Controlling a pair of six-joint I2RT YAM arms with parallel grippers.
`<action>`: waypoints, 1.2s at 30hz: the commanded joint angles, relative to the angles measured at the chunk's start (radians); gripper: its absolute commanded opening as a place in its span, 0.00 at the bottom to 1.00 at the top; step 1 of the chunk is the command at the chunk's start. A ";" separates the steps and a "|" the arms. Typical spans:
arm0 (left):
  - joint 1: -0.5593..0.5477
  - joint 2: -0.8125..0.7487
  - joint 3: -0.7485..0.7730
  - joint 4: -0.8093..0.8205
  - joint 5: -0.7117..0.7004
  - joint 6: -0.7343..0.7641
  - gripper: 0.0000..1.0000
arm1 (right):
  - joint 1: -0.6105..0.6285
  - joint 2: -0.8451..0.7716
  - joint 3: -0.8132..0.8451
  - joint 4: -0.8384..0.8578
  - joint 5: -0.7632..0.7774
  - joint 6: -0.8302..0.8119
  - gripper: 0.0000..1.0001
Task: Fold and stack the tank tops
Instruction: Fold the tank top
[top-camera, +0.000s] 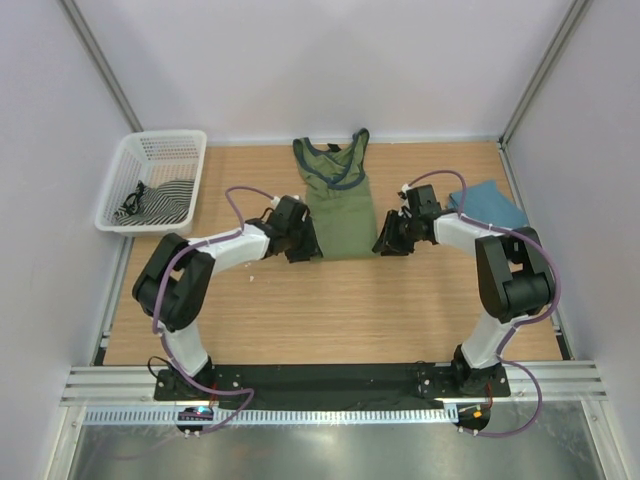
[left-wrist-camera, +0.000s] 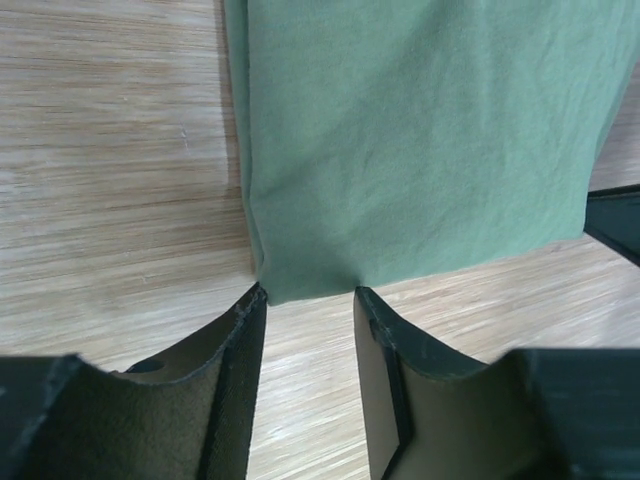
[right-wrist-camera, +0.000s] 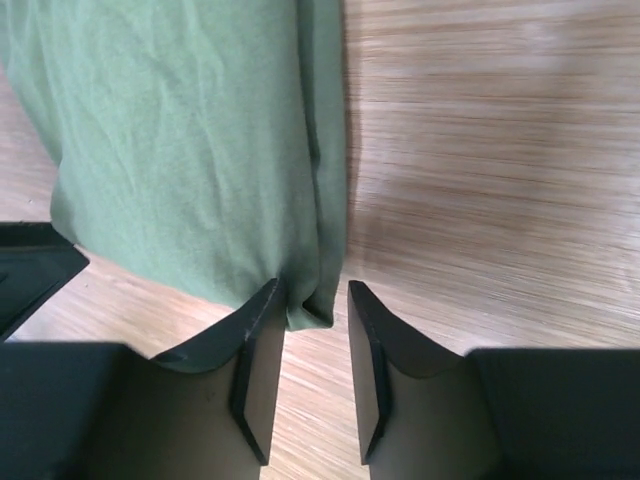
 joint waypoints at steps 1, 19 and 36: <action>-0.001 0.006 -0.003 0.060 0.016 -0.013 0.41 | 0.010 -0.024 -0.002 0.063 -0.077 0.004 0.35; -0.147 -0.307 -0.328 -0.014 -0.122 -0.050 0.00 | 0.131 -0.341 -0.249 -0.071 0.030 0.038 0.01; -0.216 -0.588 -0.324 -0.305 -0.312 -0.032 0.62 | 0.245 -0.498 -0.191 -0.209 0.214 0.027 0.47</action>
